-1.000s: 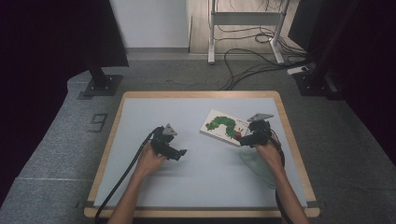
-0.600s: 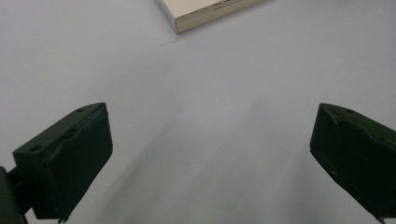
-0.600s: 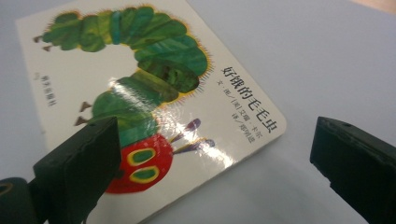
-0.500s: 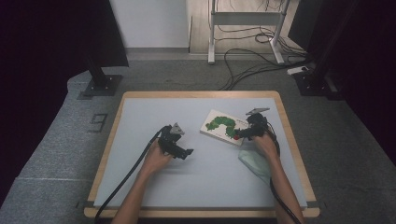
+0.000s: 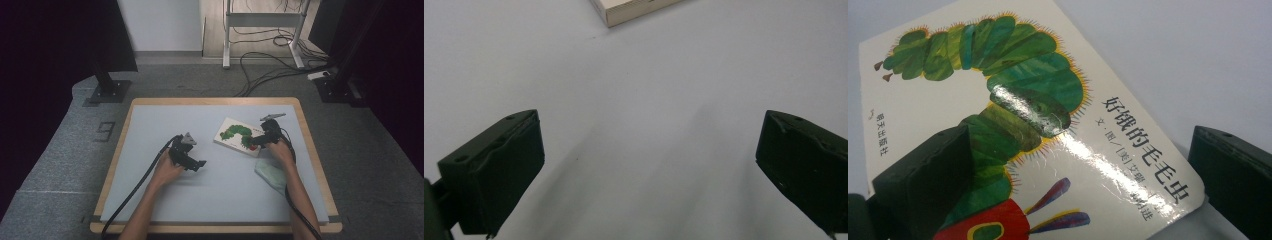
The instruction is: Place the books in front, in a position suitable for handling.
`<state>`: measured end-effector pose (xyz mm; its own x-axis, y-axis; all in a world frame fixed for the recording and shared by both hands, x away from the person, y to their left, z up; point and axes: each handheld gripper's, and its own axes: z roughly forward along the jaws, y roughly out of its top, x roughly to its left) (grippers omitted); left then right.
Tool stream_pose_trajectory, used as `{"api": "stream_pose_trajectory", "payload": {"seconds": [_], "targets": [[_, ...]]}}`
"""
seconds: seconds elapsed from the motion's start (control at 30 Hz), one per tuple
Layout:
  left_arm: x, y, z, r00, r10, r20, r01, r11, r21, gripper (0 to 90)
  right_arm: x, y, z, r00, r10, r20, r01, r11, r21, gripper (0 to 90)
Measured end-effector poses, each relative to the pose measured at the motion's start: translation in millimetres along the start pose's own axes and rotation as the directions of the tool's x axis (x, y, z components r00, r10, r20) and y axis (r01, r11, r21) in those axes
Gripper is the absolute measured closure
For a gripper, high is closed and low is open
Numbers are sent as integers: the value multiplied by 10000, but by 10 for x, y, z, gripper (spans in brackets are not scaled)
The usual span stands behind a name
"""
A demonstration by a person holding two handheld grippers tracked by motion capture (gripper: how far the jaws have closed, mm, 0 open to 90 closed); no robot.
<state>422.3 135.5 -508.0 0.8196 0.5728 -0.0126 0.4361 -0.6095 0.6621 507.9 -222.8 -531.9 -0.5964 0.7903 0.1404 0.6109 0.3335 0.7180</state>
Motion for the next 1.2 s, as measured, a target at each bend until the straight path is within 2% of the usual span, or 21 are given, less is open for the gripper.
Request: {"api": "stream_pose_trajectory", "payload": {"seconds": [0.07, 0.2, 0.37, 0.47, 0.5, 0.53, 0.57, 0.6, 0.7, 0.8, 1.0, 1.1, 1.2], "targets": [[4, -4, 9, 10000, -38, 36, 38, 10000, -26, 0, 17, -2, 0, 10000, -43, -12, 43, 10000, 14, 0], [22, -17, 29, 9999, -127, 62, 127, 9999, 24, 0, 158, 16, 18, 9974, -539, -484, 557, 9978, 364, 0], [23, -29, 31, 10000, -82, 53, 81, 9999, 88, 0, 290, 24, 47, 9952, -693, -697, 724, 9964, 433, 0], [35, -39, 31, 9999, -69, 76, 68, 9999, 117, 0, 423, 36, 78, 9909, -961, -939, 1013, 9935, 522, 0], [43, -42, 29, 9999, -63, 82, 62, 9999, 153, 0, 423, 36, 78, 9909, -961, -939, 1013, 9935, 522, 0], [53, -52, 29, 9999, -86, 81, 85, 9999, 140, 0, 508, 47, 107, 9840, -1250, -1267, 1328, 9896, 555, 0], [58, -56, 28, 9999, -103, 91, 102, 9999, 136, 0, 565, 60, 124, 9808, -1368, -1392, 1465, 9873, 620, 0], [58, -56, 28, 9999, -103, 91, 102, 9999, 136, 0, 565, 60, 124, 9808, -1368, -1392, 1465, 9873, 620, 0], [66, -68, 23, 10000, -78, 58, 77, 9997, 213, 0, 747, 102, 190, 9692, -1727, -1753, 1877, 9795, 728, 0], [74, -76, 15, 9999, -81, 74, 80, 9998, 165, 0, 881, 128, 233, 9638, -1848, -1922, 2036, 9755, 830, 0], [84, -77, 3, 9999, -48, 99, 48, 10000, 55, 0, 1014, 138, 267, 9547, -2072, -2136, 2290, 9699, 827, 0], [86, -80, -1, 9999, -50, 110, 49, 10000, 73, 0, 1096, 134, 284, 9467, -2258, -2295, 2491, 9654, 777, 0], [83, -90, -11, 9999, -31, 116, 29, 9999, 119, 0, 1138, 126, 288, 9439, -2312, -2356, 2544, 9644, 728, 0]]}}
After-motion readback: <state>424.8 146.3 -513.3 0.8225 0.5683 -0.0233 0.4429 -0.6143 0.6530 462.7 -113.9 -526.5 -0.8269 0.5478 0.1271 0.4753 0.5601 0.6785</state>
